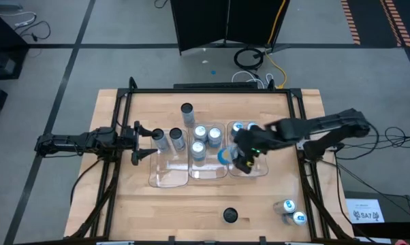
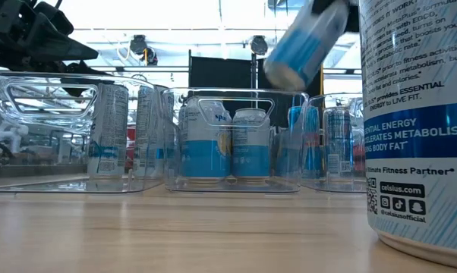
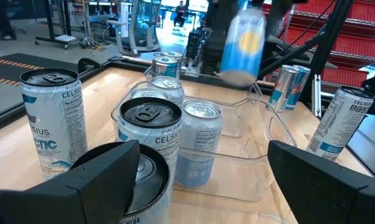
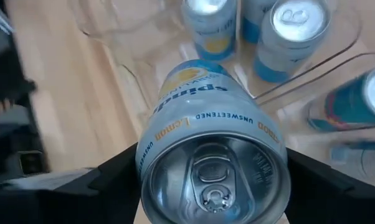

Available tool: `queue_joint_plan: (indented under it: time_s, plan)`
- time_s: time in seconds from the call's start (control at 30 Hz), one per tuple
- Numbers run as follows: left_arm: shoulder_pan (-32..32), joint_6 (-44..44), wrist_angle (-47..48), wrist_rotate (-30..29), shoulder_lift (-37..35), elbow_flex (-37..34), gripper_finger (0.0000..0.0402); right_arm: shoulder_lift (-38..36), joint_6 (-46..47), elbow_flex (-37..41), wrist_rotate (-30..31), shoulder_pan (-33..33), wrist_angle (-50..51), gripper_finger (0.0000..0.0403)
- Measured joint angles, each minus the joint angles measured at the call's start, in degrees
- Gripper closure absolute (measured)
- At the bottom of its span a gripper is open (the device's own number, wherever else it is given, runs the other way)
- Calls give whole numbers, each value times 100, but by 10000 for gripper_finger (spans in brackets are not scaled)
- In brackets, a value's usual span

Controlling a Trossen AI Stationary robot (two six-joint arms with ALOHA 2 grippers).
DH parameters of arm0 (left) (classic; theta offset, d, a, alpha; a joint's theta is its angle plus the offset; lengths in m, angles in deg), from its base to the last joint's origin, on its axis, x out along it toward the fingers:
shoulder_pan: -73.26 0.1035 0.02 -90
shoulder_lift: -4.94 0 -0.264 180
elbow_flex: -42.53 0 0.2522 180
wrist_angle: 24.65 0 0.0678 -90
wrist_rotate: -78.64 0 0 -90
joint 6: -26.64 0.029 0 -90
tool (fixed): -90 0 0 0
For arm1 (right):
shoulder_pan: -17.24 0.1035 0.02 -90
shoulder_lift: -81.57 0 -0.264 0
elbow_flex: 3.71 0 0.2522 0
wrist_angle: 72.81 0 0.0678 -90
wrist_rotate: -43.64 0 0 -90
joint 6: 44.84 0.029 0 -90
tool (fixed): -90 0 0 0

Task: Sort soda cans
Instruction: Put the blue soda can into the middle transparent bin

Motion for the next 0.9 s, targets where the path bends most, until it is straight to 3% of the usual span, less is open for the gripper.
queue_joint_plan:
  time_s: [0.37, 0.73, 0.9]
  plan:
    - [0, 0, -2, 1, 0, 0, 39, 796, -978, 0, -633, -960, -235, 113]
    - [0, 4, 11, 0, 0, 0, 39, 1190, -1086, -1, -788, -1278, -509, 112]
    - [0, 2, 0, 2, 0, 0, 39, 1750, -1273, -586, -771, -1291, -113, 112]
